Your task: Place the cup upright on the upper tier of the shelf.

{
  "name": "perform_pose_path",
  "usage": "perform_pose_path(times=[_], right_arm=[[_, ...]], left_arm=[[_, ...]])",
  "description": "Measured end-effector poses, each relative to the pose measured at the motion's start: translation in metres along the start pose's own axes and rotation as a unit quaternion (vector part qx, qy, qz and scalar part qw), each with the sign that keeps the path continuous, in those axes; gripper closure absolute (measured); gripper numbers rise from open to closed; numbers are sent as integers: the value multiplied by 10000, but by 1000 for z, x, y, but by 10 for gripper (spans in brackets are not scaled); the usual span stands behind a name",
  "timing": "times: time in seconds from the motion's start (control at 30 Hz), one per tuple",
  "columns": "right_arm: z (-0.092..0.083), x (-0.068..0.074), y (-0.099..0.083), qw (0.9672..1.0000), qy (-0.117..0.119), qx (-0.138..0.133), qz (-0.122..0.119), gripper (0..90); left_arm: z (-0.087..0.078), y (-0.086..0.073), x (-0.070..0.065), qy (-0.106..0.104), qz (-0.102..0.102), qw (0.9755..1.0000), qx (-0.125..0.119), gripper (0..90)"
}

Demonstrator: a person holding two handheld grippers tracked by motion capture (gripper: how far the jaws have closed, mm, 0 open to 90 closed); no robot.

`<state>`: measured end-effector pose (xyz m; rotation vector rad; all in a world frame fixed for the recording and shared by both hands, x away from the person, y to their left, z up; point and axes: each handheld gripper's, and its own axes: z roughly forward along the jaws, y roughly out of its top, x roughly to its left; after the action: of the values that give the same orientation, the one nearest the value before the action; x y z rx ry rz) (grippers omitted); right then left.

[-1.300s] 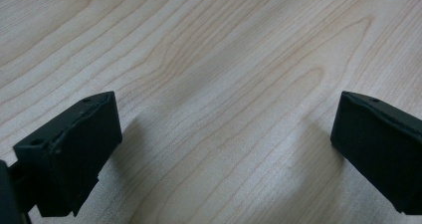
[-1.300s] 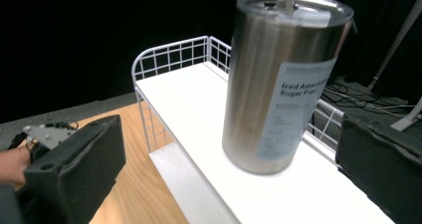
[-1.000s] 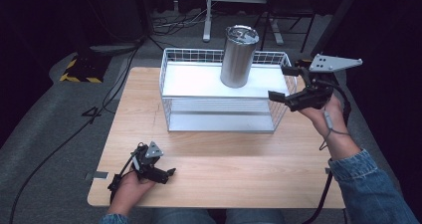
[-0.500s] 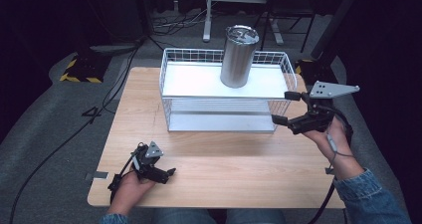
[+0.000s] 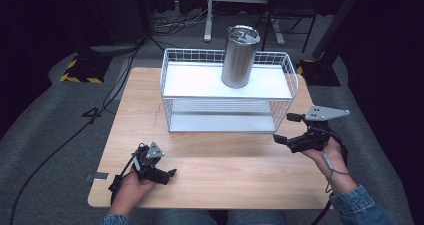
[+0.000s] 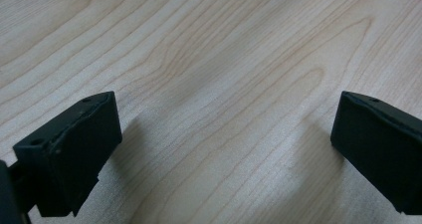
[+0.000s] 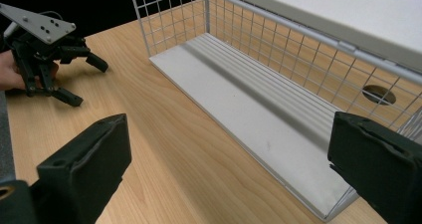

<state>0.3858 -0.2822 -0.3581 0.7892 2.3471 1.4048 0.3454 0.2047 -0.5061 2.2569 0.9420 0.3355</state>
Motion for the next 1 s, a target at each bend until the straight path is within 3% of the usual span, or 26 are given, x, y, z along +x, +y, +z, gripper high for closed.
perform_pose_path(times=[0.1,0.53,0.63,0.8,1.0], right_arm=[[4,1,-11,10000,36,-27,51,37],[27,16,-60,9989,-111,456,-77,36],[31,19,-67,9989,-88,464,-28,36],[39,23,-78,9972,-100,742,22,38],[48,28,-91,9960,-124,886,74,38]], left_arm=[[0,0,0,-2,-2,10000,1,1],[0,0,0,-1,0,10000,1,2],[0,0,0,-11,-11,10000,0,1],[0,0,0,-3,-2,10000,3,2],[0,0,0,-8,-11,10000,-1,1]])
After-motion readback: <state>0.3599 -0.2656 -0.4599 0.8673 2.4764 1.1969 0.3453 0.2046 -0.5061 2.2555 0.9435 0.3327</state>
